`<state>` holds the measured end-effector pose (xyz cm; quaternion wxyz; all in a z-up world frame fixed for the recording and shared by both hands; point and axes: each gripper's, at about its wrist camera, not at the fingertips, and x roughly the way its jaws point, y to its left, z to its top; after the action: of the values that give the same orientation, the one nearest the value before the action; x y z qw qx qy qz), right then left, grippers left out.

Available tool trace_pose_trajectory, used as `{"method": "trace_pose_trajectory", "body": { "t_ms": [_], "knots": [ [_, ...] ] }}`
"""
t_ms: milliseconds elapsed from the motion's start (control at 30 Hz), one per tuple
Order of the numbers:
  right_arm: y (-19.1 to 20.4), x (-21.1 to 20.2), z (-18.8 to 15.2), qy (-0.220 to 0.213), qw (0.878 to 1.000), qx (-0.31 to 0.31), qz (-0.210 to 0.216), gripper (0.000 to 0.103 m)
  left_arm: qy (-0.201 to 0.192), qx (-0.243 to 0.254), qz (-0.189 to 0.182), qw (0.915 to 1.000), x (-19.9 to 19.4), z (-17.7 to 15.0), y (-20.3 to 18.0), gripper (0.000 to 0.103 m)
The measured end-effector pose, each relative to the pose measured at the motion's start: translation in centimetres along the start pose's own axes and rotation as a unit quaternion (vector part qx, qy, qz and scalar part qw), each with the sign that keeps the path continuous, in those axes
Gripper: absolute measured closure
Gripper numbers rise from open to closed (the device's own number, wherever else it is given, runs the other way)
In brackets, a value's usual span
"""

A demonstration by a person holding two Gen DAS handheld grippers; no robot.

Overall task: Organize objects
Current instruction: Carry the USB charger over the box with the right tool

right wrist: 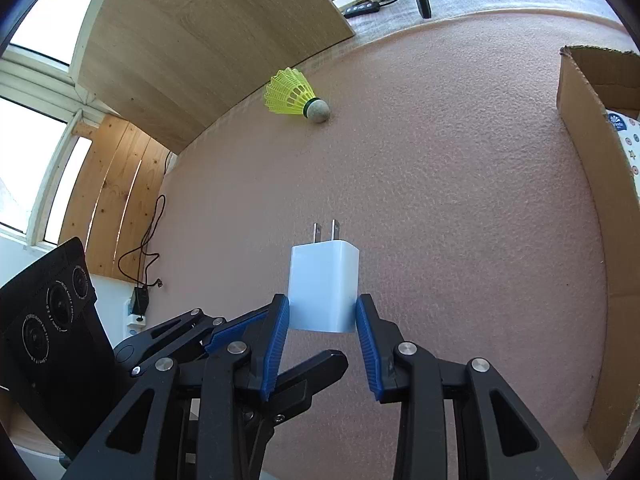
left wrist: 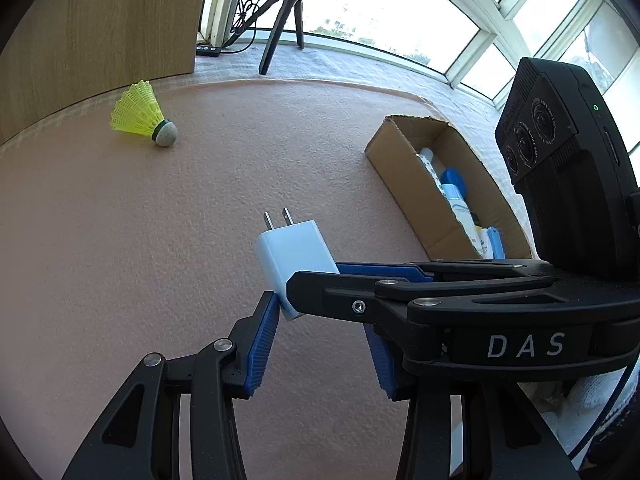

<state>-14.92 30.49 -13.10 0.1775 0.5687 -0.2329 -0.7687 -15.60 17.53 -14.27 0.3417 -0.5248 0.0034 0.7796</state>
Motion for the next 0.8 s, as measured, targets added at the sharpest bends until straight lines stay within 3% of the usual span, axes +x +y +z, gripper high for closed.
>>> {"method": "trace_pose_trajectory", "body": {
  "t_ms": [467, 800],
  "knots": [
    [-6.8, -9.0, 1.2, -0.075, 0.996, 0.031, -0.036, 0.071, -0.008, 0.077, -0.042, 0.9961, 3.5, 5.0, -10.9, 0.057],
    [-12.7, -13.8, 1.8, -0.11, 0.99, 0.063, -0.064, 0.071, 0.0, 0.118, -0.07, 0.9905, 8.0, 7.9, -18.1, 0.057]
  ]
}}
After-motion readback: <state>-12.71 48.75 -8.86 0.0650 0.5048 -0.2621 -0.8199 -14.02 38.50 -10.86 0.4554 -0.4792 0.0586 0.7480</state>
